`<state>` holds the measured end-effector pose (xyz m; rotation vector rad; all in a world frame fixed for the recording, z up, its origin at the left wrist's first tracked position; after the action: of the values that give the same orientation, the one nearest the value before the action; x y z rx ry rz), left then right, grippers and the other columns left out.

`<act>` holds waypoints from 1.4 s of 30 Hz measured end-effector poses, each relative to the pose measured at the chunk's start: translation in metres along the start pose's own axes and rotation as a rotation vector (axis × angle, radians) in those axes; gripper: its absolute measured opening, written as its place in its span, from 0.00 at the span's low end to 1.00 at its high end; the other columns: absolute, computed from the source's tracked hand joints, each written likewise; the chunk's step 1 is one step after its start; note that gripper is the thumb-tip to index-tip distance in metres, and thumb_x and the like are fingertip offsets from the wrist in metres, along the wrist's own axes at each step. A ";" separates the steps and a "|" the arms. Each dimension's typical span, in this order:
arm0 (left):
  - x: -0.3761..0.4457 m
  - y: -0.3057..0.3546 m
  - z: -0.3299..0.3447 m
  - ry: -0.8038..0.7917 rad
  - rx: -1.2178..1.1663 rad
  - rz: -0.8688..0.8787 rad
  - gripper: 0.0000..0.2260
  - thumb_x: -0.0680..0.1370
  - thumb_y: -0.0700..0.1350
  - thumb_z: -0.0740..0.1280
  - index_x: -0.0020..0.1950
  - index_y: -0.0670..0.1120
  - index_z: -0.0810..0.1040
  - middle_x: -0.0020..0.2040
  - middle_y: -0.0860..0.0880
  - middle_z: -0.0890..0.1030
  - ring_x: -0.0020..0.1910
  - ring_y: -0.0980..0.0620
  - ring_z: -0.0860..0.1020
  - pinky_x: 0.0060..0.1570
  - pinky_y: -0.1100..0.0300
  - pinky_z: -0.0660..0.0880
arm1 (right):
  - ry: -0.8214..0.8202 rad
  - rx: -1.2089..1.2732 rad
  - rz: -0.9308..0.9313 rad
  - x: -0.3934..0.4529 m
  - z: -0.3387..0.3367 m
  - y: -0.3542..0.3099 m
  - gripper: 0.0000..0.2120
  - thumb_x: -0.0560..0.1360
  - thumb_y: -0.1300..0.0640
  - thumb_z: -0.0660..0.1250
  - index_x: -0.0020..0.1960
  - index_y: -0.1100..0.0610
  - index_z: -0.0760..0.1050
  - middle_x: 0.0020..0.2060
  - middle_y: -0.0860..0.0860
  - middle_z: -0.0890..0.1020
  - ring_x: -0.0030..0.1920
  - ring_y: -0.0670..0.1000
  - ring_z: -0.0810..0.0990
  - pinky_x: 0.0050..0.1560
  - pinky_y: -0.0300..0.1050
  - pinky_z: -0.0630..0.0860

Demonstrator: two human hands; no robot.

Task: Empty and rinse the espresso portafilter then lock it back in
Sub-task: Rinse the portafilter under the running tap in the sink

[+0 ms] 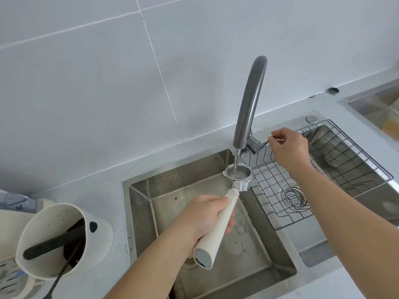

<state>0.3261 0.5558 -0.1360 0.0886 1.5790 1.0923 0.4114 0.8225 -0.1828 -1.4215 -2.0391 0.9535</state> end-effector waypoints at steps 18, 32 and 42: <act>-0.019 0.023 -0.023 0.193 0.716 0.372 0.10 0.78 0.50 0.62 0.49 0.48 0.82 0.44 0.46 0.83 0.33 0.54 0.75 0.29 0.65 0.72 | -0.015 -0.004 0.012 -0.001 0.000 -0.001 0.11 0.78 0.54 0.67 0.58 0.56 0.80 0.45 0.50 0.83 0.40 0.52 0.81 0.46 0.51 0.82; -0.008 0.014 -0.019 0.232 0.506 0.557 0.10 0.79 0.48 0.64 0.46 0.64 0.78 0.41 0.55 0.82 0.39 0.59 0.77 0.35 0.67 0.73 | -0.009 -0.003 -0.001 0.001 0.001 0.001 0.11 0.78 0.54 0.67 0.58 0.57 0.80 0.44 0.50 0.82 0.40 0.50 0.79 0.43 0.43 0.75; 0.007 0.006 0.004 0.149 0.245 0.495 0.18 0.81 0.47 0.62 0.43 0.72 0.79 0.37 0.56 0.81 0.37 0.54 0.77 0.37 0.54 0.75 | -0.011 -0.009 0.000 0.002 0.001 0.001 0.11 0.78 0.54 0.67 0.58 0.57 0.80 0.44 0.49 0.82 0.36 0.47 0.78 0.40 0.43 0.75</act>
<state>0.3242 0.5662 -0.1370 0.6012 1.8760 1.2960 0.4108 0.8240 -0.1837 -1.4240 -2.0536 0.9559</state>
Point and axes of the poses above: each hand's wrist, its own x-axis towards the middle knuckle, its own z-axis out of the palm, y = z × x, the point moved 3 cm from there along x, towards the middle knuckle
